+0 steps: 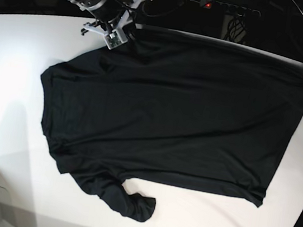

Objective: Layout the t-shirt on the table in an organized manner, then fold the t-shirt properly
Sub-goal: 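Pull the shirt edges apart with both grippers to flatten the body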

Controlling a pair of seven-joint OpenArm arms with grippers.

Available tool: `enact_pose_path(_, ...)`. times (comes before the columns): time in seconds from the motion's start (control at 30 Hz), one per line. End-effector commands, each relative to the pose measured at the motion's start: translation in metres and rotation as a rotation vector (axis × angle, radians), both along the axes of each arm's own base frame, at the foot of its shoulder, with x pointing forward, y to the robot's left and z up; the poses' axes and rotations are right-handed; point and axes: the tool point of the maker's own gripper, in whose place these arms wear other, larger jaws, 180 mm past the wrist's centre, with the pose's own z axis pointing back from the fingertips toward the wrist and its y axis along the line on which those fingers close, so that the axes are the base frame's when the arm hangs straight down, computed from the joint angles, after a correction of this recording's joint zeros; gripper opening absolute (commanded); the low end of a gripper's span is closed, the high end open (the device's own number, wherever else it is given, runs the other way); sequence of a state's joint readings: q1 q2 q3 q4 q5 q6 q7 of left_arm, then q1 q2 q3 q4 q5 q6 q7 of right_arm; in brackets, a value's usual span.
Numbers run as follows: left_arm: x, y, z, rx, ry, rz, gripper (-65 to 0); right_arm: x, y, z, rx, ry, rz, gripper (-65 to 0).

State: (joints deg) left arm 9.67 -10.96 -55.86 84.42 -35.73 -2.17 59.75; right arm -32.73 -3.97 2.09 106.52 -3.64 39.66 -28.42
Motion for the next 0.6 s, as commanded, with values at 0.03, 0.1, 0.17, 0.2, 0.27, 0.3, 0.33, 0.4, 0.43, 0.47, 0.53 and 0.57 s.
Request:
enact_pose_path(0.03, 0.008, 0.012, 0.015, 0.048, -0.036, -0.001, -65.0, -0.001, 0.003, 0.007, 0.02, -0.018, 0.0, -65.0)
enact_pose_path(0.1, 0.009, 0.011, 0.016, 0.046, -0.038, -0.001, -65.0, -0.001, 0.003, 0.007, 0.023, -0.016, -0.002, -65.0)
enact_pose_path(0.17, 0.009, 0.011, 0.016, 0.047, -0.039, -0.001, -65.0, -0.002, 0.003, 0.006, 0.023, -0.013, -0.002, -65.0)
enact_pose_path(0.2, 0.009, 0.011, 0.015, 0.046, -0.039, -0.001, -65.0, -0.002, 0.003, 0.006, 0.023, -0.013, -0.002, -65.0)
enact_pose_path(0.27, 0.009, 0.01, 0.014, 0.04, -0.037, -0.001, -65.0, -0.002, 0.003, 0.006, 0.023, -0.013, -0.002, -65.0)
enact_pose_path(0.3, 0.009, 0.01, 0.014, 0.04, -0.037, -0.001, -65.0, -0.003, 0.003, 0.005, 0.021, -0.01, -0.001, -65.0)
enact_pose_path(0.33, 0.009, 0.01, 0.014, 0.04, -0.037, -0.001, -65.0, -0.003, 0.003, 0.005, 0.021, -0.009, -0.001, -65.0)
enact_pose_path(0.4, 0.009, 0.01, 0.013, 0.038, -0.038, 0.0, -65.0, -0.004, 0.003, 0.003, 0.021, -0.004, -0.001, -65.0)
enact_pose_path(0.43, 0.009, 0.01, 0.013, 0.038, -0.038, 0.0, -65.0, -0.006, 0.003, 0.003, 0.021, 0.001, -0.001, -65.0)
enact_pose_path(0.47, 0.01, 0.01, 0.014, 0.039, -0.038, -0.001, -65.0, -0.009, 0.002, 0.002, 0.021, 0.008, -0.002, -65.0)
enact_pose_path(0.53, 0.01, 0.01, 0.014, 0.039, -0.038, -0.001, -65.0, -0.012, 0.002, 0.001, 0.02, 0.014, -0.003, -65.0)
enact_pose_path(0.57, 0.01, 0.01, 0.014, 0.04, -0.039, -0.001, -65.0, -0.013, 0.002, 0.001, 0.021, 0.015, -0.003, -65.0)
